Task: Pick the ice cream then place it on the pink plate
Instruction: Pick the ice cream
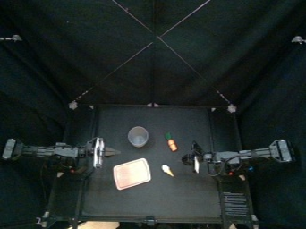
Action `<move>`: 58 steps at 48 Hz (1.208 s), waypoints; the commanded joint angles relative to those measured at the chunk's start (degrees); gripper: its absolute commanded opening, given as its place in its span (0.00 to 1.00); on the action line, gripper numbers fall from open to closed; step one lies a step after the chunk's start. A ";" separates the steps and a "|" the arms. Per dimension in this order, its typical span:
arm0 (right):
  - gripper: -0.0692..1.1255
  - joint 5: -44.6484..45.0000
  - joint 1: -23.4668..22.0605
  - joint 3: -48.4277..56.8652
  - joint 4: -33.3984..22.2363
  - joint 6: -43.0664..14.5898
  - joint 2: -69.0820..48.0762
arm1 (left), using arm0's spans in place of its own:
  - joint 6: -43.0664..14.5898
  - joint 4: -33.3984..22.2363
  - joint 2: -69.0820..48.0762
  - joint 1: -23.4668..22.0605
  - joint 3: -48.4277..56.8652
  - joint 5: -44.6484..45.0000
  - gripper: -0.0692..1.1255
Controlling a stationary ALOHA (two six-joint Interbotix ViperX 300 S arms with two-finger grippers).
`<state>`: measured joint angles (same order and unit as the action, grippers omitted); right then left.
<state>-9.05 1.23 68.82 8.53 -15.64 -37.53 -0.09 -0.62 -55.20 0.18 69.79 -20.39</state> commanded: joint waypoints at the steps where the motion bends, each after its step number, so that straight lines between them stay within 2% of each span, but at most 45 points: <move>1: 0.42 -0.26 1.05 -2.55 0.00 -1.67 3.69 | -0.09 0.00 0.35 0.00 -0.70 -0.53 0.05; 9: 0.75 -1.58 1.93 -4.13 1.49 -1.93 9.67 | -0.09 0.00 0.35 0.09 -0.70 -0.62 0.05; 13: 0.88 -2.29 3.08 -5.45 2.29 -1.85 13.18 | -0.09 0.00 0.35 0.00 -0.70 -0.53 0.05; 16: 0.92 -2.29 4.13 -6.33 2.29 -1.85 15.64 | -0.09 0.00 0.35 0.09 -0.62 -0.62 0.05; 36: 0.93 -2.55 5.27 -12.57 3.78 -1.85 30.06 | 0.00 0.00 0.26 0.09 -0.09 -0.62 0.05; 58: 0.92 -2.29 5.98 -18.28 3.96 -1.85 40.69 | 0.00 0.00 0.35 0.00 0.35 -0.44 0.05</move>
<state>-11.16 7.03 52.03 12.48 -17.23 3.43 0.00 -0.53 -55.20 0.18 70.84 -20.39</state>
